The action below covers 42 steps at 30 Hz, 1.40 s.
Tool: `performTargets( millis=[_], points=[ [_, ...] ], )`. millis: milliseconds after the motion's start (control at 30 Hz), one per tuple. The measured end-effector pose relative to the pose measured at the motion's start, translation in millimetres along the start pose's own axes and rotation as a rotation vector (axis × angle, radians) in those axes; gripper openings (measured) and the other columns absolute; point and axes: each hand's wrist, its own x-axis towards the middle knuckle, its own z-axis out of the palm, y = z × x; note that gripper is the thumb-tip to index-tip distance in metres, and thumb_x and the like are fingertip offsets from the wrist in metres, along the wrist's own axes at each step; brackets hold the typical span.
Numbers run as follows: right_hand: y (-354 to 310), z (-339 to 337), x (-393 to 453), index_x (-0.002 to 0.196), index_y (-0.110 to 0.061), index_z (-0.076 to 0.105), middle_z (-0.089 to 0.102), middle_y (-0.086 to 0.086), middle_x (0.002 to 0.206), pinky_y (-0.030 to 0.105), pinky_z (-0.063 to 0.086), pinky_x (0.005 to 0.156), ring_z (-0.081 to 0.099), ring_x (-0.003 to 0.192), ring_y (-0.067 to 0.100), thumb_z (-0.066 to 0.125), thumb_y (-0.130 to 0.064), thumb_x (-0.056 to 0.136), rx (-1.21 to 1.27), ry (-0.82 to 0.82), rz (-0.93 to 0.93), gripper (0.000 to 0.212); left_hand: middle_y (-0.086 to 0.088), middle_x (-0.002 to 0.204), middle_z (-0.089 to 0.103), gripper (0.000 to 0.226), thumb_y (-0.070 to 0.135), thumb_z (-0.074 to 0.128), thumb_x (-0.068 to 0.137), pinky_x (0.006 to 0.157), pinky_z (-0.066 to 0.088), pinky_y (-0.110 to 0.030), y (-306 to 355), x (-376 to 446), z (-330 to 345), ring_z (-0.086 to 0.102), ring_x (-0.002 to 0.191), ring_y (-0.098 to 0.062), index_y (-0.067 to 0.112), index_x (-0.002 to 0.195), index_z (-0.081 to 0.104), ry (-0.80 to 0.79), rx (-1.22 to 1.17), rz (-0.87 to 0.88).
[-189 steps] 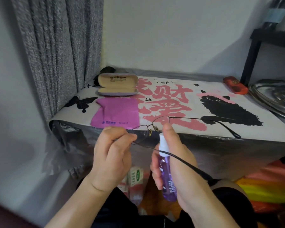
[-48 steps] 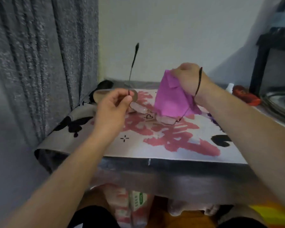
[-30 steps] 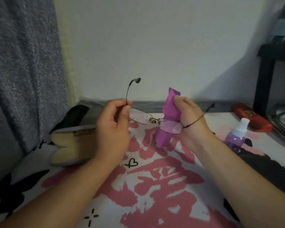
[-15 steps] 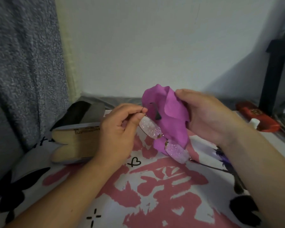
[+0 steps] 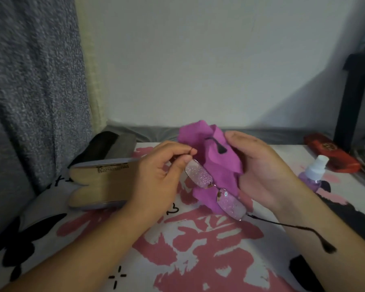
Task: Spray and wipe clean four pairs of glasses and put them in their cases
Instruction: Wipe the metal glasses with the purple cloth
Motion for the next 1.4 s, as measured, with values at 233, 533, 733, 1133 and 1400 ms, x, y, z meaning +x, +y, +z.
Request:
performTargets(
  millis=[233, 533, 733, 1133, 1400],
  points=[
    [8.0, -3.0, 4.8, 0.090, -0.009, 0.077, 0.072, 0.015, 0.087, 0.042, 0.047, 0.081, 0.062, 0.080, 0.027, 0.061, -0.020, 0.097, -0.356, 0.180, -0.120, 0.021, 0.008, 0.101, 0.072, 0.023, 0.000, 0.066, 0.093, 0.086, 0.056, -0.027, 1.7, 21.4, 13.5, 0.068, 0.097, -0.009, 0.019, 0.104, 0.073, -0.007, 0.046, 0.019],
    [4.9, 0.0, 0.3, 0.089, -0.005, 0.077, 0.072, 0.026, 0.093, 0.039, 0.048, 0.078, 0.061, 0.081, 0.027, 0.067, -0.023, 0.092, -0.396, 0.102, -0.150, 0.021, 0.011, 0.097, 0.073, 0.029, -0.001, 0.068, 0.091, 0.086, 0.049, -0.016, -1.1, 9.7, 9.1, 0.069, 0.095, -0.007, 0.026, 0.099, 0.073, -0.016, 0.040, 0.001],
    [4.2, -1.3, -1.0, 0.081, -0.015, 0.077, 0.072, 0.010, 0.079, 0.031, 0.051, 0.071, 0.065, 0.073, 0.021, 0.065, -0.018, 0.093, -0.358, 0.036, -0.098, 0.018, 0.013, 0.098, 0.073, 0.033, 0.001, 0.069, 0.091, 0.085, 0.051, -0.018, 1.1, 7.1, 8.9, 0.069, 0.095, -0.009, 0.032, 0.101, 0.071, -0.008, 0.054, 0.020],
    [1.5, -5.5, -3.5, 0.100, -0.003, 0.069, 0.066, 0.023, 0.091, 0.054, 0.040, 0.082, 0.055, 0.085, 0.037, 0.069, -0.040, 0.090, -0.357, 0.046, 0.108, 0.038, 0.021, 0.095, 0.073, 0.031, 0.001, 0.069, 0.090, 0.083, 0.049, -0.012, 4.1, 6.8, 7.8, 0.069, 0.093, -0.001, 0.032, 0.098, 0.071, 0.039, 0.051, 0.000],
    [1.9, -2.6, -6.7, 0.083, -0.009, 0.071, 0.067, 0.013, 0.081, 0.045, 0.046, 0.080, 0.058, 0.079, 0.029, 0.071, -0.013, 0.090, -0.452, -0.006, 0.104, 0.008, 0.015, 0.096, 0.073, 0.031, -0.001, 0.069, 0.090, 0.084, 0.049, -0.014, 5.0, 5.5, 7.7, 0.068, 0.094, -0.005, 0.029, 0.100, 0.072, -0.004, 0.023, 0.018]
  ],
)
